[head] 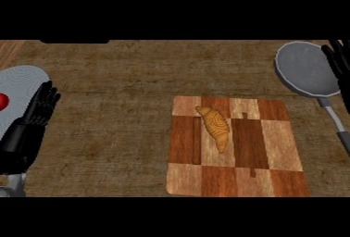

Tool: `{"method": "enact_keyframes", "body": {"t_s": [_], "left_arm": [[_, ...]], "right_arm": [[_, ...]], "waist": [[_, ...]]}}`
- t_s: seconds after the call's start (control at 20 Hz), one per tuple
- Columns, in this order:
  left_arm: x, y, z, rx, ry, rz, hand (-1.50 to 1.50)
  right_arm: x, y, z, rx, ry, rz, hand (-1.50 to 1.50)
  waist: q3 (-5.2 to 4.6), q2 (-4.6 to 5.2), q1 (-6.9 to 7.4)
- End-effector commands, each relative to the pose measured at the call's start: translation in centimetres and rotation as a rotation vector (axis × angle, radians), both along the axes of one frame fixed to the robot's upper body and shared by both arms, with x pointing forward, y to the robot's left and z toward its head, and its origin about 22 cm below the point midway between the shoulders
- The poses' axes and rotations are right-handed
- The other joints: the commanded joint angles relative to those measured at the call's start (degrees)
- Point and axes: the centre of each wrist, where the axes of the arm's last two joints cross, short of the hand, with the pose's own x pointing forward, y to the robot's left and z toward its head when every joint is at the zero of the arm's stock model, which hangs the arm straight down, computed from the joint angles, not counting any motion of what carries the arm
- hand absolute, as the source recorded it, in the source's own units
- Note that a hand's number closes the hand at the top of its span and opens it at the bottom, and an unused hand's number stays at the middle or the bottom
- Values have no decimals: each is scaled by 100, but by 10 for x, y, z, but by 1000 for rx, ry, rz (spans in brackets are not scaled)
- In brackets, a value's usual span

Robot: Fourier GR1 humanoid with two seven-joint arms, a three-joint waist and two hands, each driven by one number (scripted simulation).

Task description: Pick the croissant from the cutting board and place it in the pan

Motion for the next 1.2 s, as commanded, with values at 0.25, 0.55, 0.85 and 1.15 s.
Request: {"method": "enact_keyframes", "body": {"t_s": [0.25, 0.55, 0.85, 1.15], "left_arm": [[-35, -35, -88, -356, 463, 254, 0], [-45, -53, -101, -398, 496, 298, 0], [-42, -55, -96, -394, 496, 292, 0], [-39, -71, -91, -396, 484, 268, 0]], "right_arm": [[-5, 103, -37, -106, 126, 272, 150], [-72, 129, -87, -463, -196, 100, -150], [-119, 156, -119, -630, -218, -120, -150], [-92, 189, -80, -778, -133, -253, -150]], "waist": [[-132, -134, 41], [-115, -266, -421], [-125, -234, -354], [-126, -208, -172]]}}
